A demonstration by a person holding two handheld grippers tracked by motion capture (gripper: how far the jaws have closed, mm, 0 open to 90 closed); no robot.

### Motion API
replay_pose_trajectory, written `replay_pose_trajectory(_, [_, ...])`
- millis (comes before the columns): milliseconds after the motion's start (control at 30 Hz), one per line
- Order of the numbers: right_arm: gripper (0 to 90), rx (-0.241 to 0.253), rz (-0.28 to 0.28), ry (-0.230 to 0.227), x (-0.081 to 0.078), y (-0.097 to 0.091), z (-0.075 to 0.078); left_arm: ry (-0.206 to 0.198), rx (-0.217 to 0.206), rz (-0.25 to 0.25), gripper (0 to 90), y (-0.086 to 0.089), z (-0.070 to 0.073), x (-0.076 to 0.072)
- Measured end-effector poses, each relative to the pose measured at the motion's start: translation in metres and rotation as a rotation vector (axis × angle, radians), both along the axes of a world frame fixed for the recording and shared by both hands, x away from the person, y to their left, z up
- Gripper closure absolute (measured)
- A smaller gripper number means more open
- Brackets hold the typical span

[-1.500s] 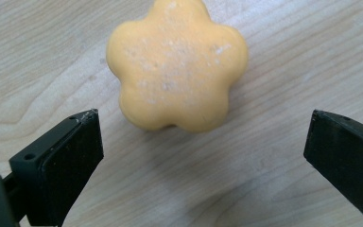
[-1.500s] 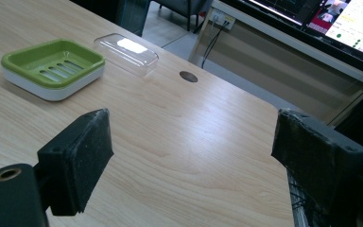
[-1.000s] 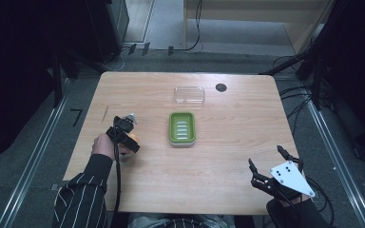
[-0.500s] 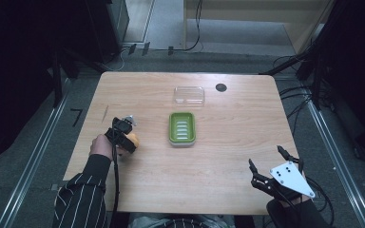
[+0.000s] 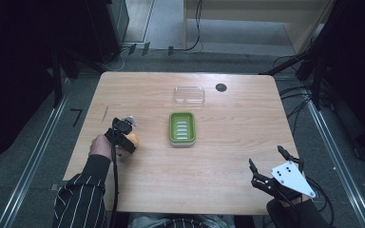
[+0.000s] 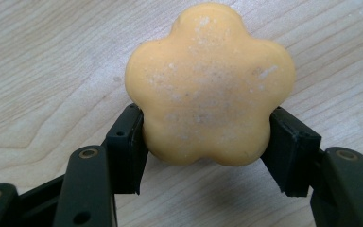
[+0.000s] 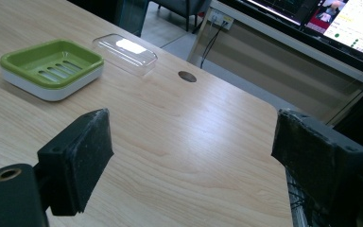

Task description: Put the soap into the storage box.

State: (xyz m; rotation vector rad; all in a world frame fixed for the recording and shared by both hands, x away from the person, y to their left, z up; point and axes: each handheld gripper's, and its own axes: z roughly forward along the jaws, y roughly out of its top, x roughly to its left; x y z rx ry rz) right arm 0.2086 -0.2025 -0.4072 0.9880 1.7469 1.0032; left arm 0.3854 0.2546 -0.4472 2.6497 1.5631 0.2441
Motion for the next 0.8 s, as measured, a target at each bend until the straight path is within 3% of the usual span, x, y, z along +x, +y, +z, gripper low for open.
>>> replay_pose_trajectory(633, [13.3, 0.003, -0.001, -0.002, 0.0, 0.0, 0.0, -0.009, -0.005, -0.036, 39.4, -0.001, 0.011, -0.004])
replay_pose_trajectory(800, [13.3, 0.005, -0.001, -0.002, -0.001, -0.001, 0.0, -0.002, -0.002, -0.067, 39.4, -0.005, 0.016, -0.006])
